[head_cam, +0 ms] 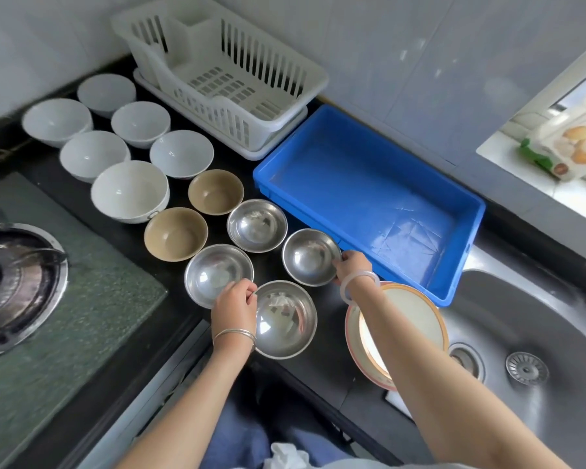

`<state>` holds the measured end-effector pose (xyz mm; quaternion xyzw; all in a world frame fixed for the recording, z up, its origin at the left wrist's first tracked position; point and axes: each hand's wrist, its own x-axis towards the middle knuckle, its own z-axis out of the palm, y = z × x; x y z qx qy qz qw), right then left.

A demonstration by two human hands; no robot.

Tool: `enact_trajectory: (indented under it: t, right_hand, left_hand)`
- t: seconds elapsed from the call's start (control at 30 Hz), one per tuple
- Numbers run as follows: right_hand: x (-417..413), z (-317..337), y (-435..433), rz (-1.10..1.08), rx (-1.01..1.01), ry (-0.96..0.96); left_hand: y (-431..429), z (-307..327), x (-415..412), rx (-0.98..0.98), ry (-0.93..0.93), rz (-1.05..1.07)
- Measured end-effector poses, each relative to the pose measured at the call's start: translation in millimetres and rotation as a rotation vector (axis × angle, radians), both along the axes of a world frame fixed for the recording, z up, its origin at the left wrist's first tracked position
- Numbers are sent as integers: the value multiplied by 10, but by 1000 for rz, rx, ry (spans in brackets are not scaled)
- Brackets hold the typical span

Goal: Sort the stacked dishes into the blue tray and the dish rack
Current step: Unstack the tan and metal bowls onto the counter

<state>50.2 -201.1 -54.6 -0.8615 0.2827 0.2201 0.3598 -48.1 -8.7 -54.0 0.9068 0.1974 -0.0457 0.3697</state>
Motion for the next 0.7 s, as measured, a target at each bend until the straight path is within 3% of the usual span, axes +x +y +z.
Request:
enact_trajectory:
  t: [0.33,0.47,0.6,0.7]
  right_hand:
    - [-35,122,22,21,115,-1]
    - [-152,297,-96,125,-35,-121]
    - [-455,488,-438,6,-216,-332]
    - [-775,509,-818,-38,-388,-366]
  left_hand:
    - [-15,29,55,-40,-1,-29]
    - [-70,123,99,-10,22,-83]
    - [-314,276,243,-64,-11,-186]
    - [-645,367,323,-123,33,-328]
